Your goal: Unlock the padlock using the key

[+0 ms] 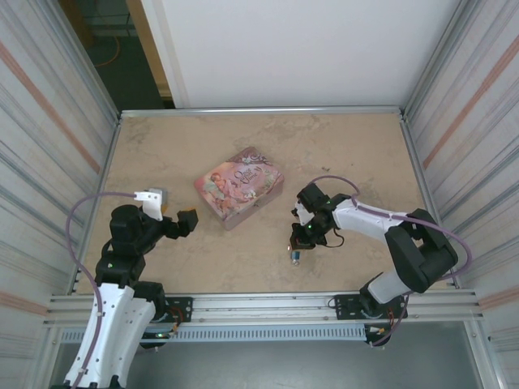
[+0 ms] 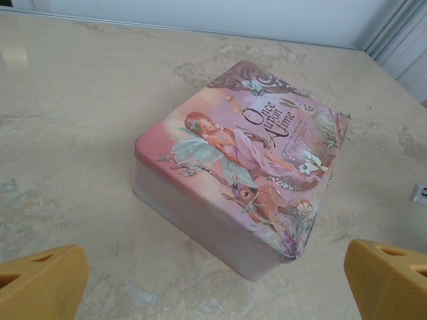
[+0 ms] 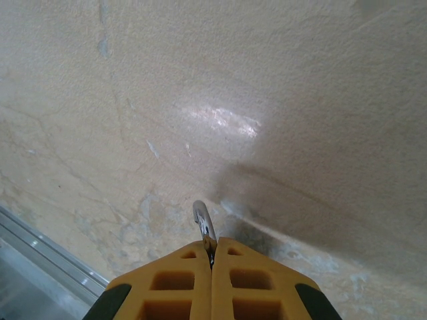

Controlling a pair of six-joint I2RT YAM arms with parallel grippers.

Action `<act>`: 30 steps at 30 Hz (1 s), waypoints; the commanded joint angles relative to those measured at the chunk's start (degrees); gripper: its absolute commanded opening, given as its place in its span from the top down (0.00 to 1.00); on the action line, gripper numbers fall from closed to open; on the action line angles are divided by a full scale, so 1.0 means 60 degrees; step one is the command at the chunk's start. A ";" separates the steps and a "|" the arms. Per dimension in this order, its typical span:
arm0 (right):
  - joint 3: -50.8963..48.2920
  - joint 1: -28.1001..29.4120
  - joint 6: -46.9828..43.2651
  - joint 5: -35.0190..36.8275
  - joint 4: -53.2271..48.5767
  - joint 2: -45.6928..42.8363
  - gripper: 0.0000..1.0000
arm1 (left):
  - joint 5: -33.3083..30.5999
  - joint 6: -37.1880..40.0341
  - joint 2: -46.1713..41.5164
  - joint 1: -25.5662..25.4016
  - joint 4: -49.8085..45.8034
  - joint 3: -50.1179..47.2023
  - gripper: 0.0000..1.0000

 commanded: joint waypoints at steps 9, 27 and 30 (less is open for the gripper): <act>0.0235 0.0077 0.0046 0.0239 0.0037 0.0039 0.82 | 0.0216 -0.0096 0.0046 0.0110 0.0244 0.0045 0.01; 0.0550 0.0033 -0.0102 0.1610 -0.0476 -0.1568 0.64 | 0.0228 -0.0101 0.0069 0.0160 0.0244 0.0044 0.01; 0.0550 0.0019 -0.0138 0.2047 -0.0476 -0.2097 0.60 | 0.0229 -0.0100 0.0073 0.0160 0.0243 0.0044 0.01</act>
